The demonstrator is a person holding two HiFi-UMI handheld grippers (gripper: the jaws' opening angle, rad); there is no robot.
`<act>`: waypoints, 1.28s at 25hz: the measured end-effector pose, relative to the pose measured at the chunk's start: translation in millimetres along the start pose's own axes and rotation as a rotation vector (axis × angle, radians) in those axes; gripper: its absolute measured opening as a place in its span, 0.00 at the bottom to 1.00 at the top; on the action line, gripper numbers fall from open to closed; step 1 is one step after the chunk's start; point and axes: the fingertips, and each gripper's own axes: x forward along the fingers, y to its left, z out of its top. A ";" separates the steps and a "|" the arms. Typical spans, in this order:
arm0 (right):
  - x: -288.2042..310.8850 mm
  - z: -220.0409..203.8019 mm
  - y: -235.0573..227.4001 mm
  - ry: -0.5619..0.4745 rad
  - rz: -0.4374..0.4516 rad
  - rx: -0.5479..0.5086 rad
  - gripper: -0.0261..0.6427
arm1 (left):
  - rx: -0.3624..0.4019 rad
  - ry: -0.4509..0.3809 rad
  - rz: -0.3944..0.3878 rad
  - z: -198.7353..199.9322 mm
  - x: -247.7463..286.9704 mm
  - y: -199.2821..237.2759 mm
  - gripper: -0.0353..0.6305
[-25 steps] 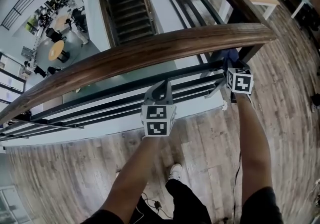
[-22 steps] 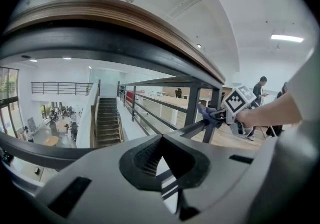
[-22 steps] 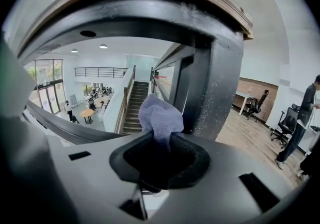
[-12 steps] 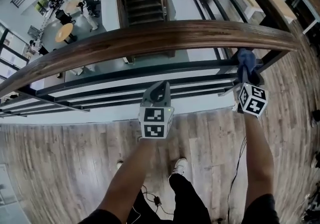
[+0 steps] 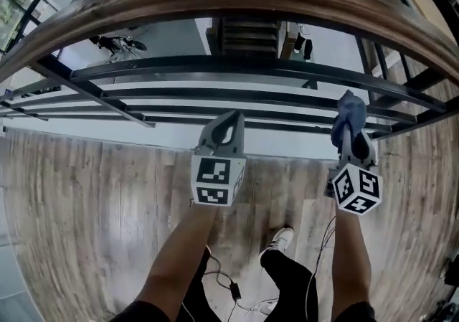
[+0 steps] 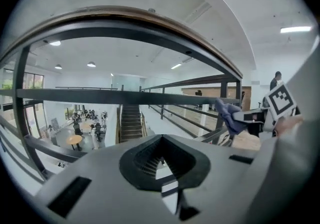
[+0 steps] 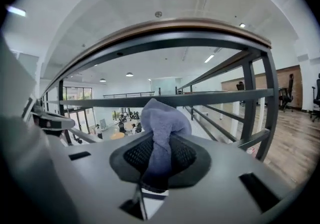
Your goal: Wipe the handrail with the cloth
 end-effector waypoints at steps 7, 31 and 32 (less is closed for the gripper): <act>38.5 -70.3 154.6 -0.116 0.141 -0.128 0.15 | -0.001 -0.169 0.110 -61.9 -27.2 128.7 0.06; 103.9 -123.3 574.0 -0.330 0.517 -0.185 0.15 | 0.026 -0.372 0.321 -154.7 -174.0 401.4 0.06; 108.5 -121.5 590.6 -0.310 0.527 -0.173 0.15 | 0.005 -0.384 0.320 -156.6 -180.5 410.9 0.06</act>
